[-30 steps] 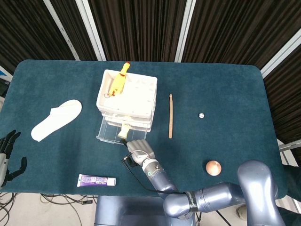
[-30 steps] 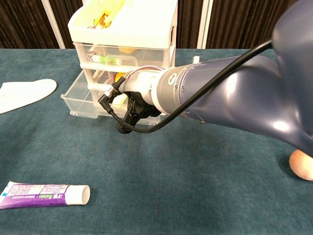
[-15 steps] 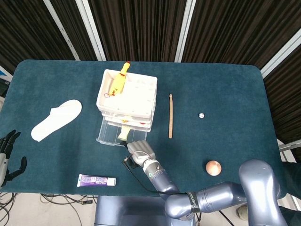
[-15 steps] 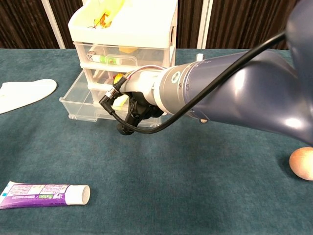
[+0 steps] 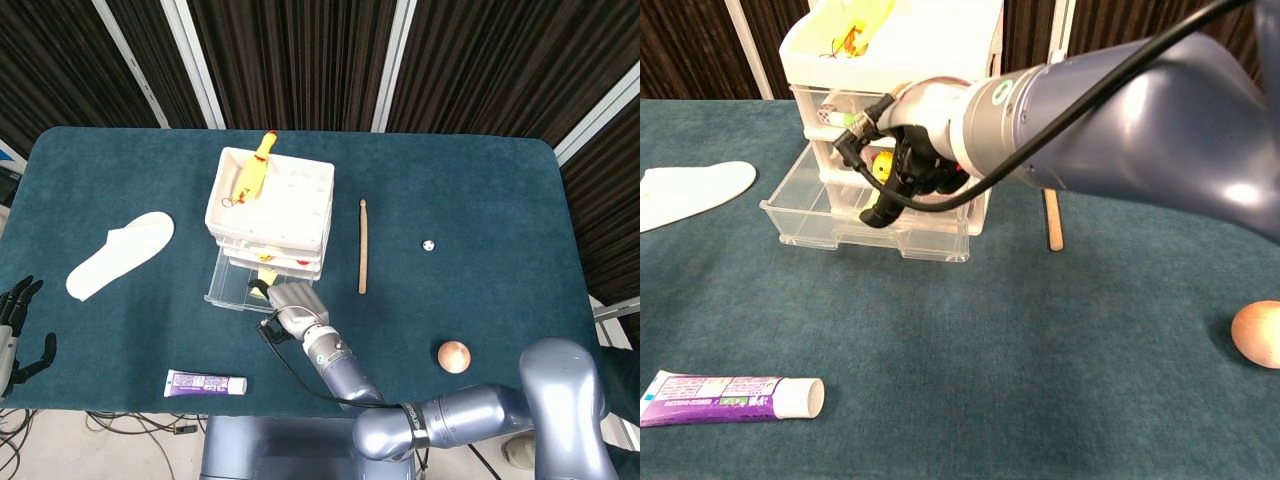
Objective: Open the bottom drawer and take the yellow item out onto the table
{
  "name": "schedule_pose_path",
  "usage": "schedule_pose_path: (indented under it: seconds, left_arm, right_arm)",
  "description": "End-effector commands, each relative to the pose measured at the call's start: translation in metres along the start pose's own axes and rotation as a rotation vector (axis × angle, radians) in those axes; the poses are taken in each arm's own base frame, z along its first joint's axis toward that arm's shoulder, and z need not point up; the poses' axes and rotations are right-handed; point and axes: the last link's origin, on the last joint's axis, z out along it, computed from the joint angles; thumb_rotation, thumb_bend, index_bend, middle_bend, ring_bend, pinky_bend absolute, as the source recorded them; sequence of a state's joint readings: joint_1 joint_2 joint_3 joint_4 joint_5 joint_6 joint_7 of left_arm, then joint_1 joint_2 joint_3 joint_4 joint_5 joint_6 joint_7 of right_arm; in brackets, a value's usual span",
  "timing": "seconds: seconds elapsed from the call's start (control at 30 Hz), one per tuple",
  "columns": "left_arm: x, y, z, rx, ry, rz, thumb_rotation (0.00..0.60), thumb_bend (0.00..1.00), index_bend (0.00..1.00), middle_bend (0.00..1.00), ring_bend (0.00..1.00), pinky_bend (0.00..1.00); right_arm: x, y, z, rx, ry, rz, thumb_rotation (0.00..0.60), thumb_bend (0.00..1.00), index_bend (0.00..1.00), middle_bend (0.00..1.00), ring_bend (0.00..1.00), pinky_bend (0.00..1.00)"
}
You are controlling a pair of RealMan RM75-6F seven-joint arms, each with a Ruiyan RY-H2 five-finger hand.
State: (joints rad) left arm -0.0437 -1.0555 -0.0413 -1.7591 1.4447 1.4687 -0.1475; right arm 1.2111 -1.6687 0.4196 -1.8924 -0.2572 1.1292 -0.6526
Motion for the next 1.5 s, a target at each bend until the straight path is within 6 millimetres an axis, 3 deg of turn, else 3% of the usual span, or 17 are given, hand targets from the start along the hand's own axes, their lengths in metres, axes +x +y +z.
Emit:
schedule_pose_path:
  seconds: [0.03,0.23,0.43,0.73,1.13,1.27,1.5]
  left_arm:
    - [0.0,0.0,0.0,0.002,-0.001,0.001,0.6,0.51,0.03,0.0,0.0,0.0]
    - [0.0,0.0,0.0,0.004,-0.001,0.0,0.6,0.51,0.03,0.0,0.0,0.0]
    - [0.0,-0.001,0.0,0.006,-0.004,0.0,0.6,0.51,0.03,0.0,0.0,0.0]
    - [-0.001,-0.001,0.0,0.007,-0.007,0.003,0.6,0.51,0.03,0.0,0.0,0.0]
    - [-0.001,-0.001,0.0,0.008,-0.009,0.006,0.6,0.51,0.03,0.0,0.0,0.0]
    - [-0.001,-0.001,0.0,0.007,-0.01,0.006,0.6,0.51,0.03,0.0,0.0,0.0]
    - [-0.001,-0.001,0.001,0.01,-0.011,0.005,0.6,0.51,0.03,0.0,0.0,0.0]
  right_arm:
    - [0.009,-0.003,0.002,0.033,0.033,-0.026,0.6,0.35,0.18,1.0,1.0,1.0]
    - [0.019,-0.005,0.015,0.086,0.208,-0.309,0.6,0.21,0.22,1.0,1.0,1.0]
    - [0.026,-0.002,0.028,0.113,0.293,-0.533,0.6,0.2,0.26,1.0,1.0,1.0]
    - [0.016,0.006,0.04,0.172,0.336,-0.753,0.6,0.21,0.31,1.0,1.0,1.0]
    - [0.006,0.006,0.052,0.251,0.292,-0.909,0.6,0.26,0.35,1.0,1.0,1.0]
    - [0.003,0.009,0.056,0.249,0.28,-0.933,0.6,0.35,0.36,1.0,1.0,1.0]
    - [0.002,0.01,0.062,0.233,0.265,-0.957,0.6,0.36,0.4,1.0,1.0,1.0]
